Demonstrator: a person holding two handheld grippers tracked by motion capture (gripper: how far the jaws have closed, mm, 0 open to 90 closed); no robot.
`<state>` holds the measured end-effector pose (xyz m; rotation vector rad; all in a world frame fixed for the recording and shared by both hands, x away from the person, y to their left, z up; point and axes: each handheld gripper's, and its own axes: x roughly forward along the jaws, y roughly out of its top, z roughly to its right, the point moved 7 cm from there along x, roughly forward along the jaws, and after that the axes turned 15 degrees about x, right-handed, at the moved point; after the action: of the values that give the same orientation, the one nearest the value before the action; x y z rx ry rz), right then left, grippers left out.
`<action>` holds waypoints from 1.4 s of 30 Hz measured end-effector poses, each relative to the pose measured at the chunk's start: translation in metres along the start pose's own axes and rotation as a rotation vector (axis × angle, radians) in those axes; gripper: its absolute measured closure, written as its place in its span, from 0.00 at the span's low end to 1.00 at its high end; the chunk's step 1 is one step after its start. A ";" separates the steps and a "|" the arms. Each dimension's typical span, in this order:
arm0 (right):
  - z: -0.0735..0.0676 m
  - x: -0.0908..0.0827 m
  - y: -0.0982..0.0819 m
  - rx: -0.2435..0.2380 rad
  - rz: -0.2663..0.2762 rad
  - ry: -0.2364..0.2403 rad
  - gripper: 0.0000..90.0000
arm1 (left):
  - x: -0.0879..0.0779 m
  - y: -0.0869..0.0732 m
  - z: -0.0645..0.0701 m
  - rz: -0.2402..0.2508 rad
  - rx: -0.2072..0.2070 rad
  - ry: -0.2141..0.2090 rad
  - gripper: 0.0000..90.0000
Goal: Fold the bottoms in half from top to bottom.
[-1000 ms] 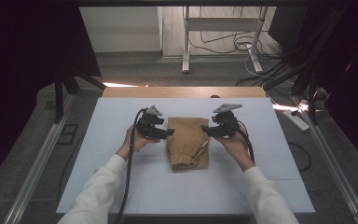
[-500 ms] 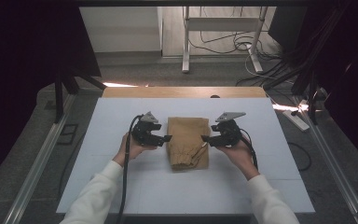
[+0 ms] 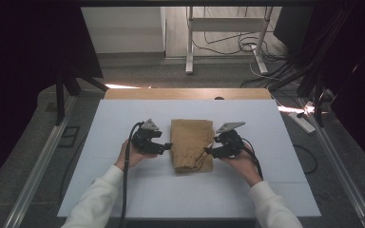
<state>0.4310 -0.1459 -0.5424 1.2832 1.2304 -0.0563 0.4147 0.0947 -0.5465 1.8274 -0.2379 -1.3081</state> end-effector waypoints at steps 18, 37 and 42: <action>-0.004 -0.020 -0.030 0.005 -0.011 0.019 0.38 | -0.028 -0.039 0.016 -0.038 -0.024 0.018 0.30; 0.011 -0.072 -0.082 0.061 0.029 -0.009 0.38 | -0.071 -0.095 0.043 -0.056 -0.075 0.040 0.29; 0.015 -0.084 -0.092 0.053 0.038 -0.014 0.38 | -0.075 -0.102 0.045 -0.054 -0.087 0.044 0.29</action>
<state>0.3465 -0.2390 -0.5489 1.3495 1.1987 -0.0709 0.3123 0.1781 -0.5726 1.7977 -0.1066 -1.2942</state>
